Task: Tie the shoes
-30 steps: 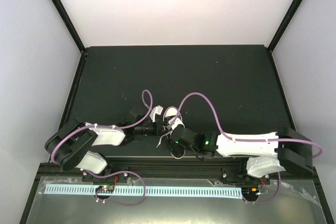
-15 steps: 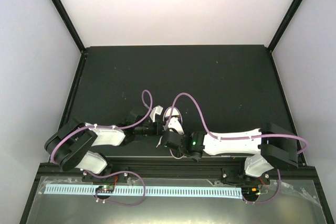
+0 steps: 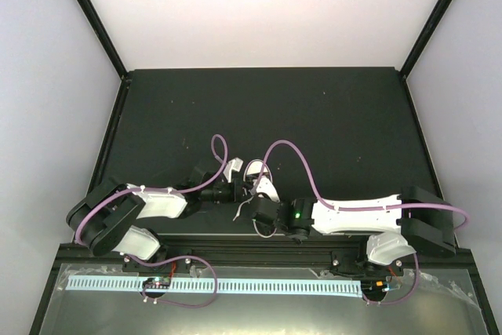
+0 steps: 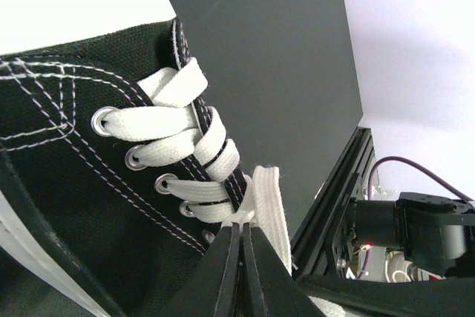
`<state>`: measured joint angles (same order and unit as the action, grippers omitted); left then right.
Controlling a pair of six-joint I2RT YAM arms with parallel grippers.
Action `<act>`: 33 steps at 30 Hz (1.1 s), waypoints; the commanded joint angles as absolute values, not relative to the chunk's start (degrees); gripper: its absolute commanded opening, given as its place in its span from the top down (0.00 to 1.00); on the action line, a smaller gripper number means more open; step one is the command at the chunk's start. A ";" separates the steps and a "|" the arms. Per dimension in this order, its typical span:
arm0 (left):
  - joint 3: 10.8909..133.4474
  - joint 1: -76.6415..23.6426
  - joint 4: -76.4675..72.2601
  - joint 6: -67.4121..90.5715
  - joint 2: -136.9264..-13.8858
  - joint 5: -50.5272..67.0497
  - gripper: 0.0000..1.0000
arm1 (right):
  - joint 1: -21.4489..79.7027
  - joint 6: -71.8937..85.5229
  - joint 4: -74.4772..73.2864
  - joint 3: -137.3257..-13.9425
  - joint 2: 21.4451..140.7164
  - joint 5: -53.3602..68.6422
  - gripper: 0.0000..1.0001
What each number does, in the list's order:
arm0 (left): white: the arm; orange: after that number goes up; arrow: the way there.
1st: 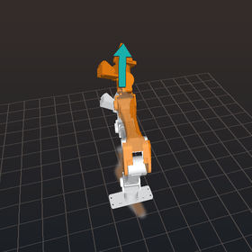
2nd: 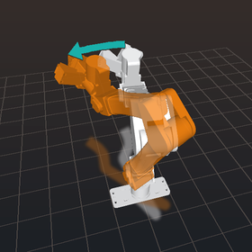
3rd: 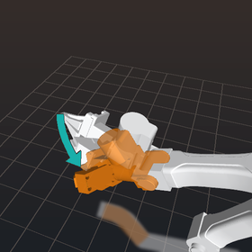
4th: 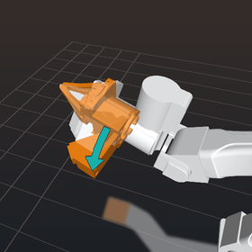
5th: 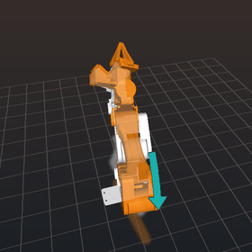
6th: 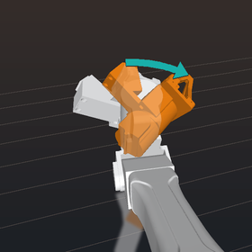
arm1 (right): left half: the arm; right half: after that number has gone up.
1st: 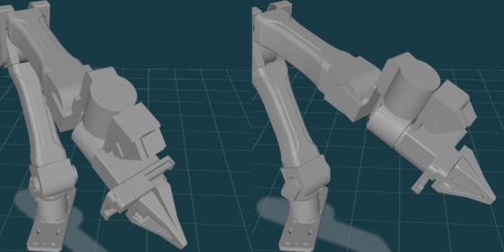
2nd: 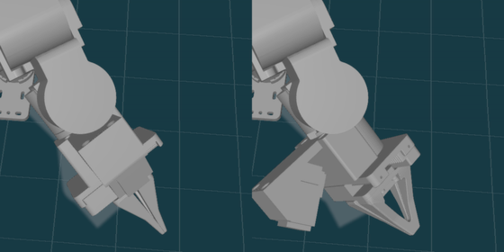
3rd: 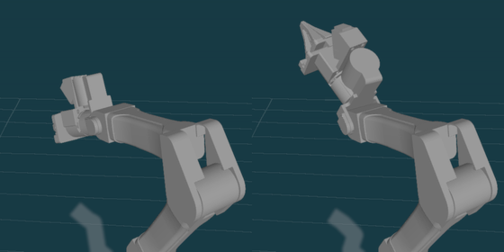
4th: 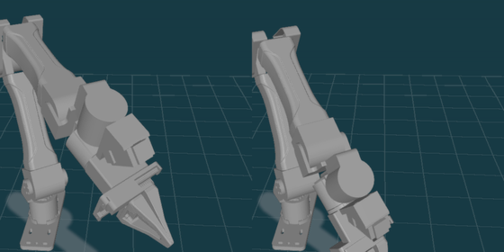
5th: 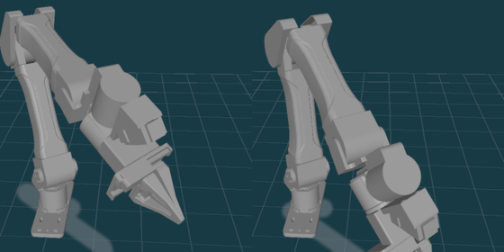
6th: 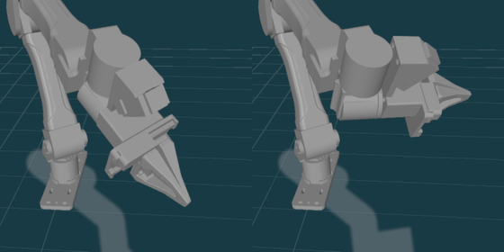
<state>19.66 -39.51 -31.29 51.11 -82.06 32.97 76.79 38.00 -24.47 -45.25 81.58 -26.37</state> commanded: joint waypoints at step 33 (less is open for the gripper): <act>20.55 -38.66 -22.55 43.59 -77.89 30.50 0.67 | 66.28 33.01 -15.34 -34.82 72.03 -3.04 0.98</act>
